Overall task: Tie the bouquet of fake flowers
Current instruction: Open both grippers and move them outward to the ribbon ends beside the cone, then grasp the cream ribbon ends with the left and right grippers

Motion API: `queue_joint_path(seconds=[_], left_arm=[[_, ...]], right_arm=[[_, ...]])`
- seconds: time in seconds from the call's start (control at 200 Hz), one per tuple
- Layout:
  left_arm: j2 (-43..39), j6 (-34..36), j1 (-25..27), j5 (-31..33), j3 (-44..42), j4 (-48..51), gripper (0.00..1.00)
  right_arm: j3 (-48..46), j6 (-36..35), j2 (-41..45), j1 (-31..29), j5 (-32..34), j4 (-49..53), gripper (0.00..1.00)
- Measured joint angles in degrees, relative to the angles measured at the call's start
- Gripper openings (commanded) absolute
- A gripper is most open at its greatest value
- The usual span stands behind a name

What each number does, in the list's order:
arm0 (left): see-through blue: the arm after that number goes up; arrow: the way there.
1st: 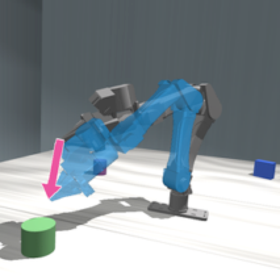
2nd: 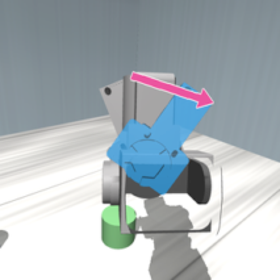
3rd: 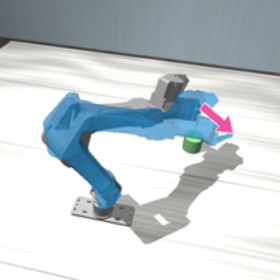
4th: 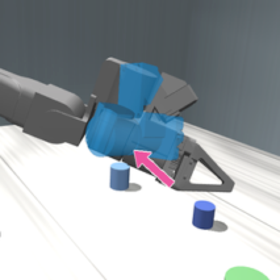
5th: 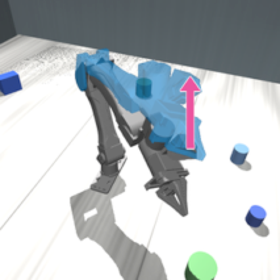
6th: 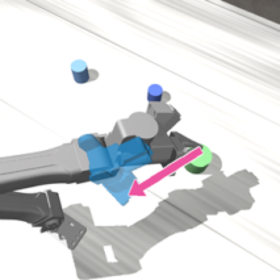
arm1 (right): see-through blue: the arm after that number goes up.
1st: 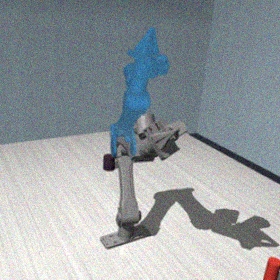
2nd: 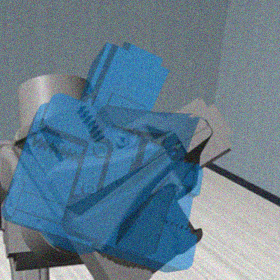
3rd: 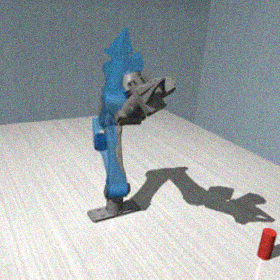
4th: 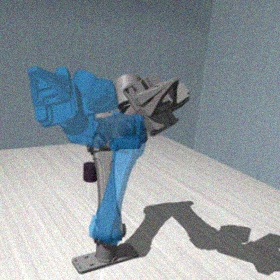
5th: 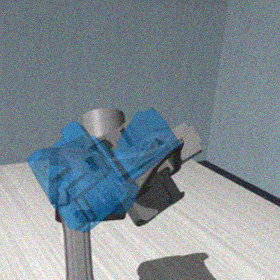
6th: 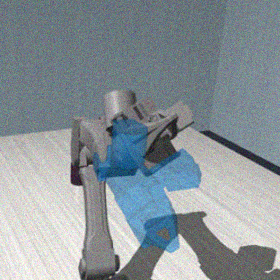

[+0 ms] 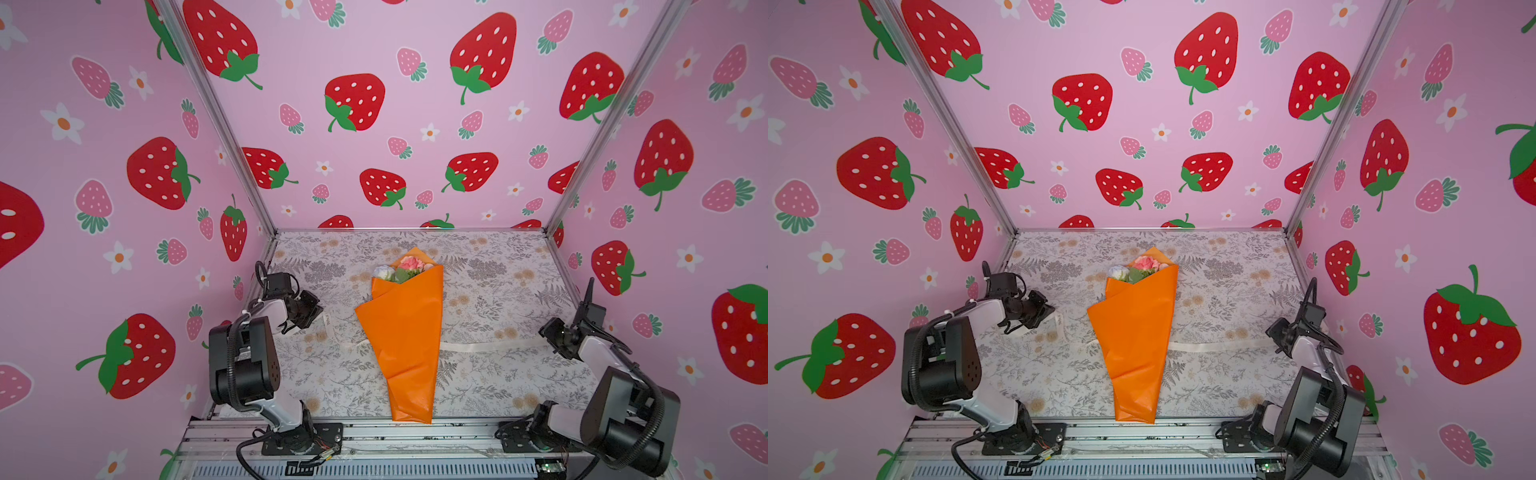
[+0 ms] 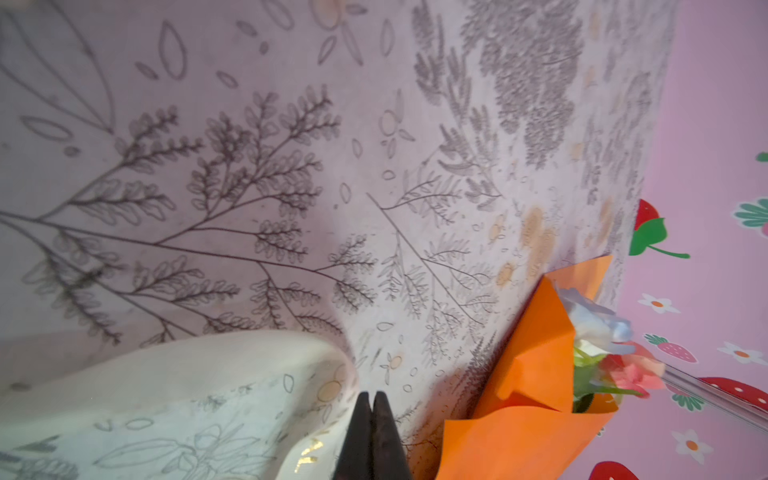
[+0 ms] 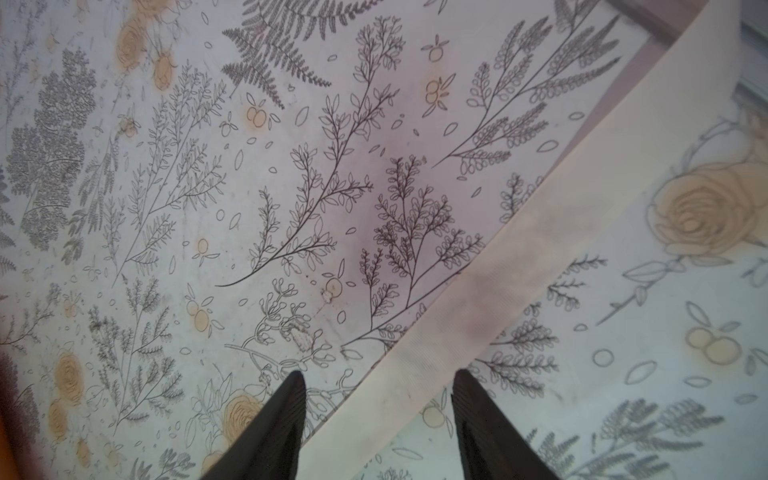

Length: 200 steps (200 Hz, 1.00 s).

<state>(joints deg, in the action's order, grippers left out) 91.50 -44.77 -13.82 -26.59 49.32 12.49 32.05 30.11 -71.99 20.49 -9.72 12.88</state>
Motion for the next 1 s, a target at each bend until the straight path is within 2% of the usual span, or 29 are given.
queue_joint_path(seconds=[0.025, 0.08, 0.155, 0.28, 0.5, 0.665, 0.775, 1.001], left_arm=[[-0.7, 0.1, 0.0, 0.0, 0.0, -0.1, 0.26], [-1.9, 0.1, 0.0, 0.2, 0.0, -0.2, 0.34], [-2.2, 0.2, 0.0, 0.7, 0.0, 0.0, 0.54], [-1.3, 0.4, 0.1, 2.0, 0.0, 1.2, 0.58], [3.7, 0.5, 1.0, 3.3, 0.5, 2.6, 0.53], [7.5, 0.8, 2.7, 3.7, 4.7, 4.2, 0.47], [9.8, 1.3, 4.0, 4.8, 7.8, 5.7, 0.41], [11.2, 2.4, 5.4, 6.7, 9.3, 7.6, 0.21]], right_arm=[[0.2, 0.0, -0.2, 0.0, -0.1, 0.0, 0.59], [0.4, 0.0, -0.2, 0.0, -0.4, 0.0, 0.59], [0.4, 0.0, -0.2, 0.0, -0.8, 0.0, 0.59], [0.4, -0.3, 0.0, 0.0, -1.1, 0.0, 0.59], [0.4, -0.9, 0.7, 0.0, -1.8, 0.1, 0.58], [0.4, -1.4, 0.7, 0.0, -2.7, 0.0, 0.58], [0.4, -1.5, 0.6, 0.0, -3.2, 0.0, 0.58], [0.4, -1.7, 0.2, 0.0, -4.0, -0.4, 0.57]])
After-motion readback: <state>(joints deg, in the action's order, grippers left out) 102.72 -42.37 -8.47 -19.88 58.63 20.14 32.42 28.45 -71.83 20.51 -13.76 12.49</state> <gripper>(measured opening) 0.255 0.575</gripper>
